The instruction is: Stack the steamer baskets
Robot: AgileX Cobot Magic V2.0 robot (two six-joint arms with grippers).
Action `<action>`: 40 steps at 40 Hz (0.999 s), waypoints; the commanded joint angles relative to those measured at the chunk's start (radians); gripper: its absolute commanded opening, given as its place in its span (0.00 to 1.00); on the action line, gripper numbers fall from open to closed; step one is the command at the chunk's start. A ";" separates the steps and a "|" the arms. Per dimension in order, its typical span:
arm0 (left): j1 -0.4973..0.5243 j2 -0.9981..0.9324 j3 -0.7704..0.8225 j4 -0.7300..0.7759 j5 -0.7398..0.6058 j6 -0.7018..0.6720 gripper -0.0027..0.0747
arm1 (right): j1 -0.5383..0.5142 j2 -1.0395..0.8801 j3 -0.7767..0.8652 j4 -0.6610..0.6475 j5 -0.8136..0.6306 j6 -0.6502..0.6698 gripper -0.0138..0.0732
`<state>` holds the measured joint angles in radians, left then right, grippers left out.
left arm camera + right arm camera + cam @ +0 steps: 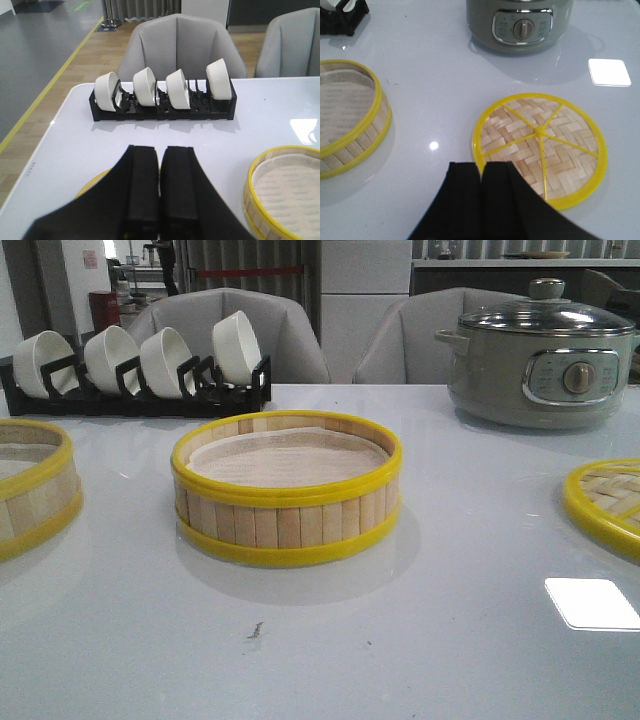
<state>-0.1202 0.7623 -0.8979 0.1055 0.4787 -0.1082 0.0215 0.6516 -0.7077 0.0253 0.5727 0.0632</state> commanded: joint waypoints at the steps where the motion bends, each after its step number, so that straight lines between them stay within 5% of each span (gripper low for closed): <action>1: -0.007 -0.002 -0.032 -0.004 -0.064 -0.004 0.15 | 0.000 0.004 -0.044 0.002 -0.151 -0.005 0.22; 15: -0.007 -0.002 -0.032 -0.060 -0.046 -0.004 0.15 | 0.000 0.004 -0.044 0.002 -0.242 -0.005 0.22; 21: -0.007 -0.002 -0.032 -0.070 -0.046 -0.004 0.30 | -0.001 0.007 -0.044 -0.004 -0.179 -0.005 0.23; 24: -0.007 -0.002 -0.032 -0.070 -0.046 -0.004 0.48 | -0.001 0.021 -0.044 -0.025 -0.160 -0.005 0.30; 27: -0.007 0.003 -0.032 -0.070 -0.046 -0.004 0.60 | -0.001 0.037 -0.044 -0.042 -0.151 -0.005 0.49; 31: -0.007 0.019 -0.032 -0.070 -0.038 -0.004 0.62 | -0.001 0.061 -0.044 -0.045 -0.144 -0.005 0.71; 40: -0.010 0.059 -0.032 -0.085 0.009 -0.004 0.62 | -0.001 0.113 -0.044 -0.045 -0.138 -0.005 0.67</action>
<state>-0.1199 0.8130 -0.8979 0.0344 0.5455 -0.1082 0.0215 0.7490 -0.7150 -0.0053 0.5019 0.0632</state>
